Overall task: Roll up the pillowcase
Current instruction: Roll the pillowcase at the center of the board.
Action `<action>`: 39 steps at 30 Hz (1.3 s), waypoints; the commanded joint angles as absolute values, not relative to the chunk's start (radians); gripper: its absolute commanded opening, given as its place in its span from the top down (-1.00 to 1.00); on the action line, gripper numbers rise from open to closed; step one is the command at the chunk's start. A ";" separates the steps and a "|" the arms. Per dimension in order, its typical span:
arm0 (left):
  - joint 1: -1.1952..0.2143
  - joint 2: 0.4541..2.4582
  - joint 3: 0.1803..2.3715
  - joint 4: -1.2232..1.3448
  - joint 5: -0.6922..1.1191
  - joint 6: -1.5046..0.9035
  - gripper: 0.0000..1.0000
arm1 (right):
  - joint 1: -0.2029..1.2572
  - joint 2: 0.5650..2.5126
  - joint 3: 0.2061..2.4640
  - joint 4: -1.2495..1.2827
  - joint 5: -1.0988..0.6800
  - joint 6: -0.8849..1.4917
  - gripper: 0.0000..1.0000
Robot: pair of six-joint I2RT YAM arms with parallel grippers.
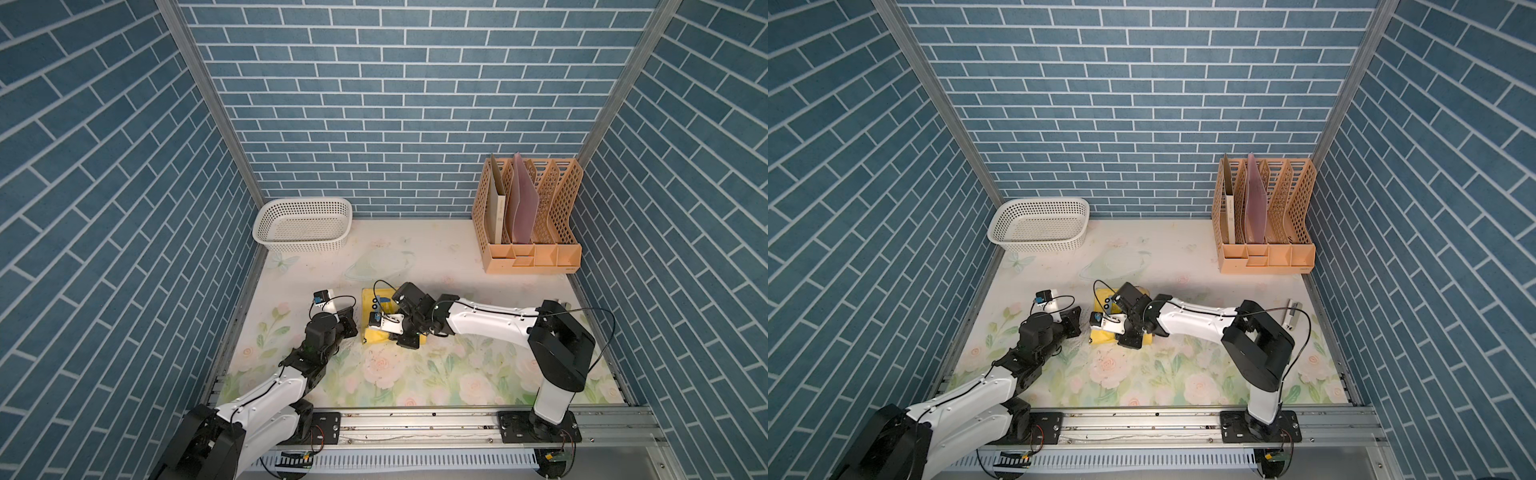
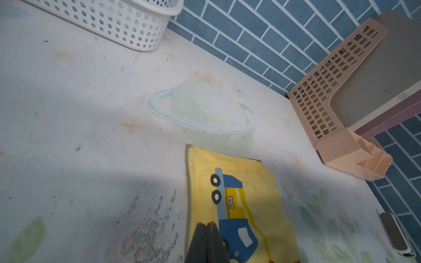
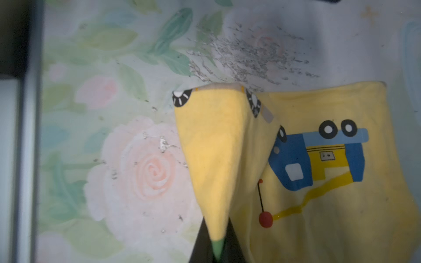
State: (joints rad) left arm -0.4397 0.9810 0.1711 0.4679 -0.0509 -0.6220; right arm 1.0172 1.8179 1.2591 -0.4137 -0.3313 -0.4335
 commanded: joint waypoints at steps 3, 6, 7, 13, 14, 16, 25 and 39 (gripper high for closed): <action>-0.433 0.989 0.167 0.481 0.011 -0.594 0.89 | 0.941 1.967 1.478 -0.819 -0.734 -0.430 1.00; -0.435 0.986 0.166 0.486 0.030 -0.580 0.88 | 0.912 2.084 1.576 -0.907 -0.760 -0.434 1.00; -0.436 0.983 0.164 0.486 0.029 -0.579 0.89 | 0.908 2.134 1.615 -0.945 -0.758 -0.439 1.00; -0.436 0.886 0.136 0.421 -0.069 -0.603 0.92 | 0.902 2.287 1.751 -0.997 -0.782 -0.418 1.00; -0.434 0.866 0.131 0.411 -0.080 -0.609 0.92 | 0.903 2.289 1.754 -0.990 -0.799 -0.418 1.00; -0.433 0.848 0.116 0.425 -0.061 -0.614 0.88 | 0.904 2.295 1.760 -0.974 -0.817 -0.416 0.96; -0.499 0.896 0.151 0.476 0.096 -0.553 0.90 | 0.898 2.377 1.833 -0.998 -0.810 -0.412 0.74; -0.551 1.160 0.160 0.596 0.052 -0.572 0.98 | 0.857 2.254 1.758 -0.827 -0.778 -0.346 -0.44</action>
State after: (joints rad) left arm -0.5446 1.1393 0.1345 0.5552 0.0647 -0.5732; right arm 0.8742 2.3116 1.7882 -0.9218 -0.8383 -0.3637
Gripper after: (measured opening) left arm 0.054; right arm 0.700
